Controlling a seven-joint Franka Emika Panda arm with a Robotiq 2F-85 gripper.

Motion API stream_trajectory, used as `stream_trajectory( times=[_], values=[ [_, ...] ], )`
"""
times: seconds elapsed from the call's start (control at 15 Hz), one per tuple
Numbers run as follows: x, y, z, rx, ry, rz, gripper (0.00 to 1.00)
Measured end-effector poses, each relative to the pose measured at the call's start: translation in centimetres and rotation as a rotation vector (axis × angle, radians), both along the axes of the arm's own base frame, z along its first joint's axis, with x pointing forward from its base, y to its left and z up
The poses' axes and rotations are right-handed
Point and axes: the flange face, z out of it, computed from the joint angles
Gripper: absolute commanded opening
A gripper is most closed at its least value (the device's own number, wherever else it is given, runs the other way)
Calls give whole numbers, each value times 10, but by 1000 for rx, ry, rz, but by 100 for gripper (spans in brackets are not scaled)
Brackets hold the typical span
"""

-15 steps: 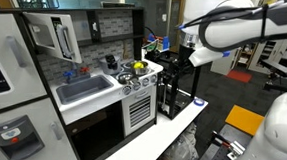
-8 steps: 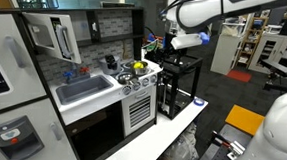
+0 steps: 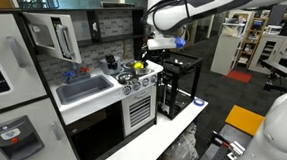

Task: Remove the silver lid from the stove and place it on the top shelf on the right

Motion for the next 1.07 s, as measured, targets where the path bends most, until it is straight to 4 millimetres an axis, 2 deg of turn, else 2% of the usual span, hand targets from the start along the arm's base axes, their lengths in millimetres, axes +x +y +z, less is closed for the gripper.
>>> stream_trajectory(
  times=[0.27,0.4,0.87,1.07],
  values=[
    [36,13,-9,42,-12,-94,100],
    [46,16,-13,50,-8,-103,100],
    [49,19,-11,54,-11,-100,100],
    [59,25,-11,63,-14,-95,100]
  ],
)
